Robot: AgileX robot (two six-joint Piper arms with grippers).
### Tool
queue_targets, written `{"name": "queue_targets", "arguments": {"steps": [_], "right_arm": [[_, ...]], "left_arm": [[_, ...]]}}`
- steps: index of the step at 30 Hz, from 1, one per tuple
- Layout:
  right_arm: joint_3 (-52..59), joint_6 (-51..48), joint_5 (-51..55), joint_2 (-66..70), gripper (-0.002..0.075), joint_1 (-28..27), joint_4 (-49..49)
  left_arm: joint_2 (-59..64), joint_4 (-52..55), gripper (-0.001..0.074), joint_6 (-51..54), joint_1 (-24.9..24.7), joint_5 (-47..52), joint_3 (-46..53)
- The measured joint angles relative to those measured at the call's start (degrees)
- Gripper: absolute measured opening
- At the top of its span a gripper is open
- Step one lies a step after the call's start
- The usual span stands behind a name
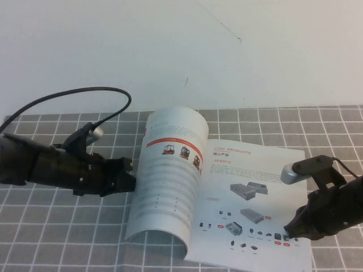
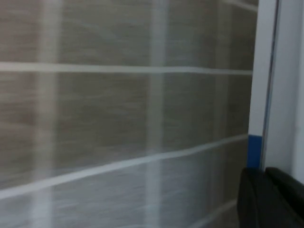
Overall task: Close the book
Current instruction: 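Close the open booklet and leave it lying on the table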
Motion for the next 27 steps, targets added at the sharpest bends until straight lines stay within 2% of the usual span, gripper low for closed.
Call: {"name": "queue_targets", "arguments": {"steps": [4,10,14,19,27], "right_arm": [[0.0,0.0,-0.1,0.0,-0.0002,0.0,0.2],[0.0,-0.8,-0.3,0.0,-0.0002,0.0,0.6],[0.0,-1.1,-0.4,-0.1,-0.0002,0.0,0.6],[0.6,-1.1,-2.2,-2.1,-0.0002,0.1,-0.7],[0.6,1.1,-3.7,-13.9,-0.0002,0.1,-9.6]], "left_arm": [[0.0,-6.5,-0.0004,3.7,-1.4,6.2,0.0],[0.0,-10.1,-0.0004,7.6,-9.5,8.8,0.0],[0.0,-12.7,-0.0004,9.7,-12.2,8.9,0.0],[-1.0,-14.2,-0.0004,10.4,-12.1,7.9,0.0],[-7.9,-14.2,-0.0004,12.8,-12.1,5.7,0.0]]}}
